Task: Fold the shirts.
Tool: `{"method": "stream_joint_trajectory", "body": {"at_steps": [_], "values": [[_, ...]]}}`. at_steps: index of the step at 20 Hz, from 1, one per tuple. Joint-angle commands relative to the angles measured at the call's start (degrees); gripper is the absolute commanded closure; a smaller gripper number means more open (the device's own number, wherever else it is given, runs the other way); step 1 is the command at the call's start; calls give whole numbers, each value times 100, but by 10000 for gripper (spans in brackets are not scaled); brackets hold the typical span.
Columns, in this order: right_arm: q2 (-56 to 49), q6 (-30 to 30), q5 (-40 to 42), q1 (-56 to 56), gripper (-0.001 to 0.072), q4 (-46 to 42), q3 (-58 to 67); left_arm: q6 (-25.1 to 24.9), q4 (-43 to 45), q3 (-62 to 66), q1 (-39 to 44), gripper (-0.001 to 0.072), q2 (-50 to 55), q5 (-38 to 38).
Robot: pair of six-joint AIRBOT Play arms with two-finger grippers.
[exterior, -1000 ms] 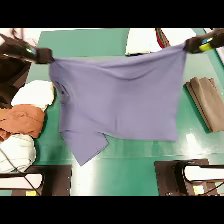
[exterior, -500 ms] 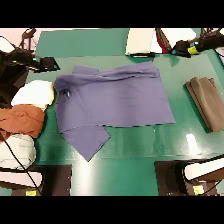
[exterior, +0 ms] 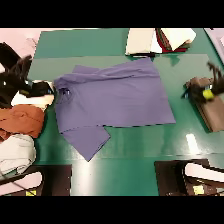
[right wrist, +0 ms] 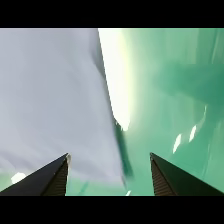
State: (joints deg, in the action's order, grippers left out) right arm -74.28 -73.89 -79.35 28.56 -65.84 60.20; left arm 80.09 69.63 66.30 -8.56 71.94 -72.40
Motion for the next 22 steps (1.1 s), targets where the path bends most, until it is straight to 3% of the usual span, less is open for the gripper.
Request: {"method": "stream_joint_trajectory", "body": {"at_steps": [1, 8, 11, 13, 15, 16, 22], "values": [[291, 236, -9, 516, 143, -116, -1475, 94, 20, -1550, -20, 64, -1025, 258], [192, 304, 767, -118, 150, 243, -1880, 308, 52, -2173, -20, 64, -1731, 278], [-68, 297, 962, -522, 219, 393, -1661, 374, 57, -2173, -20, 64, -1731, 286], [-210, 302, 1071, -837, 368, 363, -1539, 389, 94, -2173, -20, 65, -1731, 293], [-223, 306, 1093, -1143, 635, 227, -1425, 415, 203, -2175, -20, 64, -1731, 249], [-173, 304, 1102, -1270, 694, 105, -1379, 444, 223, -2208, -20, 64, -1731, 192], [120, 302, 1032, -1534, 694, -166, -1040, 649, 94, -3204, -17, 63, -1731, 313]]}}
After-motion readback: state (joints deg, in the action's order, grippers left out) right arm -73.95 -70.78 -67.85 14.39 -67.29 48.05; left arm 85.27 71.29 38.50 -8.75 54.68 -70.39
